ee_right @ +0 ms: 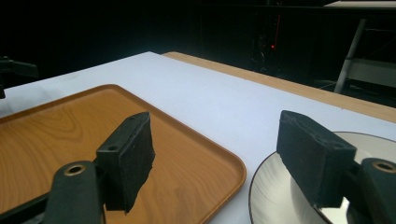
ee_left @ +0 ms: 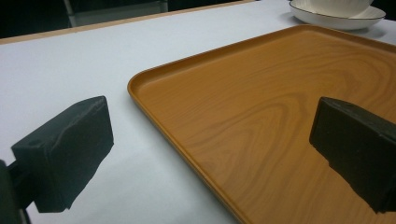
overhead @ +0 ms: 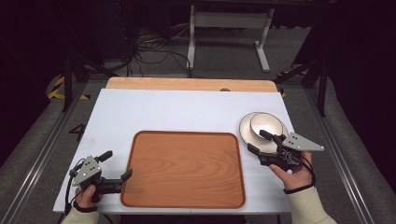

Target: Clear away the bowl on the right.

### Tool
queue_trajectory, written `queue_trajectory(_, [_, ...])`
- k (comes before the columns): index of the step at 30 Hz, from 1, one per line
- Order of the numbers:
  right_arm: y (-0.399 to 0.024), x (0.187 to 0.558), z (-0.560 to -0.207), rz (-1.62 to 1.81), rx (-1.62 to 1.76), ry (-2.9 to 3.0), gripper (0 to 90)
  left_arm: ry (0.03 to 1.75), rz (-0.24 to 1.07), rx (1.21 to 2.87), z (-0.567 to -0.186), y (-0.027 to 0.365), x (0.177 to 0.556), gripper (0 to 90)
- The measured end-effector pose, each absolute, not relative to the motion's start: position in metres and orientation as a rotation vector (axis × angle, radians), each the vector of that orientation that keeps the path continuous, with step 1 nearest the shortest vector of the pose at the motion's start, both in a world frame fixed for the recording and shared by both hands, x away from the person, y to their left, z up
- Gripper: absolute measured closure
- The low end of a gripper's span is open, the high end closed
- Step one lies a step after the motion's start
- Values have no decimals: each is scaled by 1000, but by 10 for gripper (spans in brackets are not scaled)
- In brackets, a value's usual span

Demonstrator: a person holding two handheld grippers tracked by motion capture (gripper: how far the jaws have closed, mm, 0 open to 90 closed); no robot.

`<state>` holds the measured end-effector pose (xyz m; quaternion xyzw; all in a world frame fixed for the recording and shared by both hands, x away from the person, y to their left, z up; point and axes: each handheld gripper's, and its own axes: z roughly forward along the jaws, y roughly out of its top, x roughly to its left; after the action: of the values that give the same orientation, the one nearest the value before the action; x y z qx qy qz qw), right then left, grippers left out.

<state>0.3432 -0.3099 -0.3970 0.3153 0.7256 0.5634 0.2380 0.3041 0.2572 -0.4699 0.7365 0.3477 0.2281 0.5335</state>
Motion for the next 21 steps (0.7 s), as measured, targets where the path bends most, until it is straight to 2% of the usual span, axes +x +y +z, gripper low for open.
queue_trajectory(21, [-324,359,-371,1469,912,1978,270,827,540,1760,-470,256,304,4])
